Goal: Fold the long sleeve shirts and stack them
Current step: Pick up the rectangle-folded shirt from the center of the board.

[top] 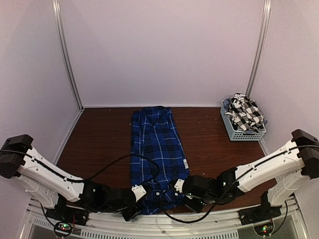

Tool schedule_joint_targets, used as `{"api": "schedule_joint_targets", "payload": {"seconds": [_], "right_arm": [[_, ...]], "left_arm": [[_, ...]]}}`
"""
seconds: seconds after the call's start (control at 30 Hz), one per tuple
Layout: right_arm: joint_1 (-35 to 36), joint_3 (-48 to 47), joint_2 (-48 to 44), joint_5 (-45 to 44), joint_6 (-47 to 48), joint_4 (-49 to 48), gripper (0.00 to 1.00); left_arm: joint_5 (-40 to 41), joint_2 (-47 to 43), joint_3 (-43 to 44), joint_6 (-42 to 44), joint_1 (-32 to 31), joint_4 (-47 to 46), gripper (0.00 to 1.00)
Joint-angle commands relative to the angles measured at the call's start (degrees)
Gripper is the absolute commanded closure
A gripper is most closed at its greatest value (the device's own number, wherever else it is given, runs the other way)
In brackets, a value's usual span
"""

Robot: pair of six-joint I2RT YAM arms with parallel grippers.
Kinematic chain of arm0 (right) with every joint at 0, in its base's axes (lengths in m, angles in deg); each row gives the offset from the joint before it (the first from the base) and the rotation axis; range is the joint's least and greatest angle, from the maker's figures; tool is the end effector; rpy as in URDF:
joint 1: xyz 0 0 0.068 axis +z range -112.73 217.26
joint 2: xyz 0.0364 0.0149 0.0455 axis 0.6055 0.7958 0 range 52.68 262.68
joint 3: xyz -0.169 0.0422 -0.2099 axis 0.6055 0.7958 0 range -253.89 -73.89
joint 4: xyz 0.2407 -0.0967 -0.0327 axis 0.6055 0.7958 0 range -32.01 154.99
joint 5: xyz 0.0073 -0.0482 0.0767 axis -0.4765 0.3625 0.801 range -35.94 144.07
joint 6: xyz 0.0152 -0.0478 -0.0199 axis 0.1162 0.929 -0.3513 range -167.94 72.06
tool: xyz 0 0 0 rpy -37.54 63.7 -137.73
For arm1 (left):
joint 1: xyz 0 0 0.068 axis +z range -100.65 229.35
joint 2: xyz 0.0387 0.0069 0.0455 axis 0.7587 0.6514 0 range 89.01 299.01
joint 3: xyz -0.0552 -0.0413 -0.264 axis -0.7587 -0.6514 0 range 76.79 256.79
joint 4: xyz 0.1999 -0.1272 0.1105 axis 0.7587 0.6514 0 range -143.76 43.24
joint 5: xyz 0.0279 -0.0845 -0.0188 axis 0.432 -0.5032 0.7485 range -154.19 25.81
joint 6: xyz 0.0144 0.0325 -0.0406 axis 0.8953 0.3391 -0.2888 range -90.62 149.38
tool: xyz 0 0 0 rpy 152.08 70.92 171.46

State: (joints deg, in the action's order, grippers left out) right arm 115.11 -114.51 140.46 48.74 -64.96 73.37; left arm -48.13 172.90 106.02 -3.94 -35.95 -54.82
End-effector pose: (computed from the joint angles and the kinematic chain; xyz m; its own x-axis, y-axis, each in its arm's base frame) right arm 0.0602 0.2640 0.1413 -0.4609 -0.7558 -0.4650 -0.8674 0.4944 0.0562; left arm 0.0301 -0.2452 0.1237 -0.5738 0.5373 -0.6181 0.7530 0.6430 -0.1399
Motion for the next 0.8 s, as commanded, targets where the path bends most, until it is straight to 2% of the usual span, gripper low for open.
{"api": "schedule_joint_targets", "payload": {"seconds": [0.0, 0.13, 0.3, 0.53, 0.67, 0.77], "right_arm": [[3.84, 1.17, -2.8, 3.05, -5.32, 0.3, 1.0], [5.46, 0.09, -5.49, 6.52, -8.65, 3.29, 1.0], [5.07, -5.2, -9.16, 6.16, -7.65, 10.53, 1.0], [-3.76, -14.48, -5.14, 9.27, -0.06, 15.7, 1.0], [-12.18, -20.84, -1.76, 12.53, 4.5, 17.51, 1.0], [-18.32, -26.63, 2.64, 15.87, 8.14, 19.62, 1.0]], "left_arm": [[-3.88, 1.42, 2.26, -4.1, -3.86, 5.96, 1.0], [-7.88, -0.62, 5.25, -4.69, -5.31, 9.07, 1.0], [-8.28, -8.96, 6.35, -4.38, -3.28, 13.07, 1.0], [-15.99, -22.42, 4.5, 0.5, 11.63, 12.24, 1.0], [-21.44, -24.98, 5.71, 4.05, 21.32, 13.15, 1.0], [-24.15, -23.61, 6.84, 6.65, 28.26, 12.25, 1.0]]}}
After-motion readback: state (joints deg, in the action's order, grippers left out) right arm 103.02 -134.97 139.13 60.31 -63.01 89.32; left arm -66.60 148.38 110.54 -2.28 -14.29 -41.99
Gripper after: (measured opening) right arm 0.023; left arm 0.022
